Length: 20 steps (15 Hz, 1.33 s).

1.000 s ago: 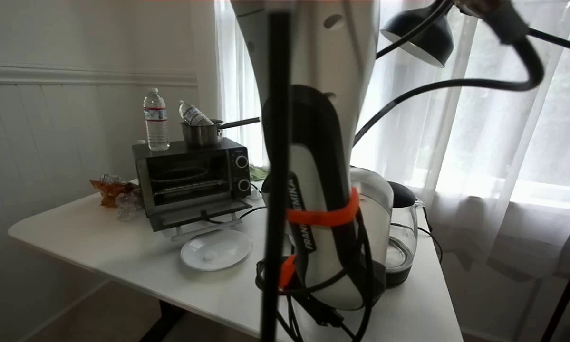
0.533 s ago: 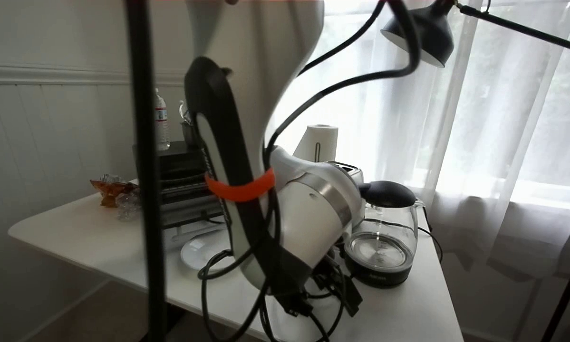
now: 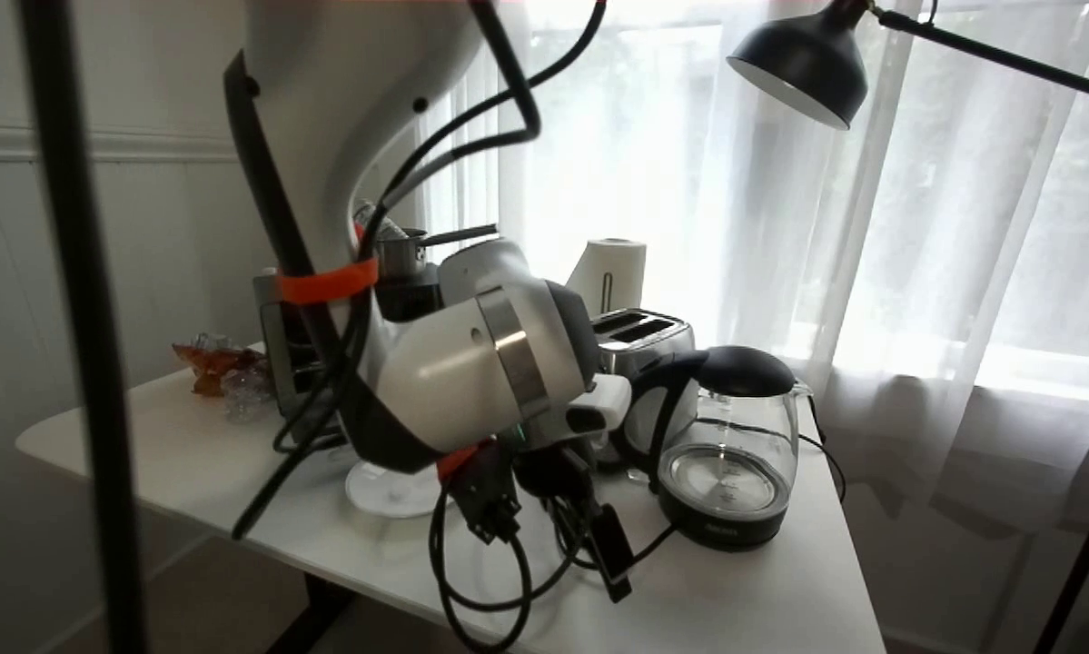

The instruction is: Move the kettle forward a bit

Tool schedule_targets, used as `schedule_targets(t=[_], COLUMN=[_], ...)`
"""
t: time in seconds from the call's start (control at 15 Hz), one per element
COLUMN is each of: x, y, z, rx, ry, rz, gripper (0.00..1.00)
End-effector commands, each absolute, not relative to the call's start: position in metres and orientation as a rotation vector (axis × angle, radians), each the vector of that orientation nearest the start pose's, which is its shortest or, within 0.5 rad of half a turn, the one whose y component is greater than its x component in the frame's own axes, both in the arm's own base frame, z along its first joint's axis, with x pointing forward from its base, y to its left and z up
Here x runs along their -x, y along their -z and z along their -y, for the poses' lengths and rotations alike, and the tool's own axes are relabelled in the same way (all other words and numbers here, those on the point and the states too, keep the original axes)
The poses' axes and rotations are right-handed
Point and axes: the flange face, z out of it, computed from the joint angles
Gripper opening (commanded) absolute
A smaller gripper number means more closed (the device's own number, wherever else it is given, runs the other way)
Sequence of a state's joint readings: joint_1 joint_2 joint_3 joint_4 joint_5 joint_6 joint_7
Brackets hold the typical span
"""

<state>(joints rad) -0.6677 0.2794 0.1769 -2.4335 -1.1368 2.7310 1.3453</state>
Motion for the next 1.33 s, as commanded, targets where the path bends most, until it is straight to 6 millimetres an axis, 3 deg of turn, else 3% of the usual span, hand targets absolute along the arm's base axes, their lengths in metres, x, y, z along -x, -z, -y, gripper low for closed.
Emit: schedule_targets(t=[0.0, 0.27, 0.67, 0.93, 1.27], x=[-0.439, -0.464, -0.487, -0.477, -0.446], y=[-0.22, -0.265, -0.381, -0.441, -0.485], z=[0.173, 0.154, 0.13, 0.126, 0.114], rx=[3.162, 3.084, 3.025, 3.099, 3.158], ry=[0.227, 0.063, 0.063, 0.103, 0.216], rz=[-1.423, -1.493, -1.525, -1.524, -1.315], gripper=[1.0, 1.0, 1.0, 1.0, 1.0])
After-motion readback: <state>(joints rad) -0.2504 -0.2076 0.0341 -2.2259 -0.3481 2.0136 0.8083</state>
